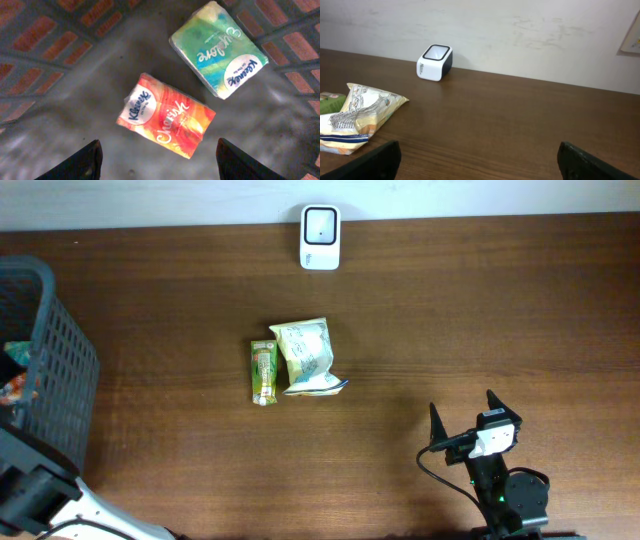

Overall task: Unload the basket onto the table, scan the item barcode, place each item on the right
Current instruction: 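Reach the left gripper into the basket and grasp the orange tissue pack, then place the orange tissue pack beside the green tea box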

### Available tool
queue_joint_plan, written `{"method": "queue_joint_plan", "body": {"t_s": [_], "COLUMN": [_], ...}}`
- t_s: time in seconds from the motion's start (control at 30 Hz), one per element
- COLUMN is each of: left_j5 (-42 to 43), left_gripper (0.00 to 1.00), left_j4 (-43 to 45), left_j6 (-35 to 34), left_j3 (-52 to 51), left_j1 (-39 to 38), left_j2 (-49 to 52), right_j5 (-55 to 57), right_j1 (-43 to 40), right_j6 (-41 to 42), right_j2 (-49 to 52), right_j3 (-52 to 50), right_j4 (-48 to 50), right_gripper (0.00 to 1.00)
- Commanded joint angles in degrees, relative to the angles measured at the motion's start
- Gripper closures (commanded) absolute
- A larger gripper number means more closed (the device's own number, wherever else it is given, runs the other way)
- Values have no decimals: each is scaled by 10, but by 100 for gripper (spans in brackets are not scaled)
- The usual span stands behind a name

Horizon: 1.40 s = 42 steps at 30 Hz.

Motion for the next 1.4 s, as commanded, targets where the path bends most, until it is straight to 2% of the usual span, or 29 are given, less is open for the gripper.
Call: {"method": "queue_joint_plan", "body": {"t_s": [0.0, 0.17, 0.3, 0.33, 0.4, 0.47, 0.6, 0.83, 1.03, 1.1, 1.17, 1.23, 1.37], "left_j5": [10, 15, 16, 17, 16, 16, 17, 81, 246, 263, 262, 250, 92], "left_gripper": [29, 27, 26, 35, 65, 81, 100, 100, 100, 100, 100, 100, 100], "left_j4": [2, 18, 23, 21, 14, 3, -18, -77, -80, -96, -123, -179, -211], "left_j6": [29, 68, 69, 69, 69, 69, 38, -64, -138, -137, -136, -102, -101], "left_j3": [-5, -5, -5, -5, -5, -5, 0, 91, 132, 132, 132, 128, 52], "left_j1": [-3, -3, -3, -3, -3, -3, -3, -3, -9, -47, -94, -218, -441], "left_j2": [38, 86, 110, 112, 111, 111, 108, 3, -201, -268, -293, -295, -269], "right_j5": [5, 5, 5, 5, 5, 5, 5, 5, 5, 5, 5, 5, 5], "right_j1": [2, 2, 2, 2, 2, 2, 2, 2, 2, 2, 2, 2, 2], "right_j6": [2, 2, 2, 2, 2, 2, 2, 2, 2, 2, 2, 2, 2], "right_j2": [-4, -4, -4, -4, -4, -4, -4, -4, -4, -4, -4, -4, -4], "right_j3": [-5, -5, -5, -5, -5, -5, -5, -5, -5, -5, -5, -5, -5], "right_j4": [0, 0, 0, 0, 0, 0, 0, 0, 0, 0, 0, 0, 0], "right_gripper": [1, 1, 1, 1, 1, 1, 1, 1, 1, 1, 1, 1, 1]}}
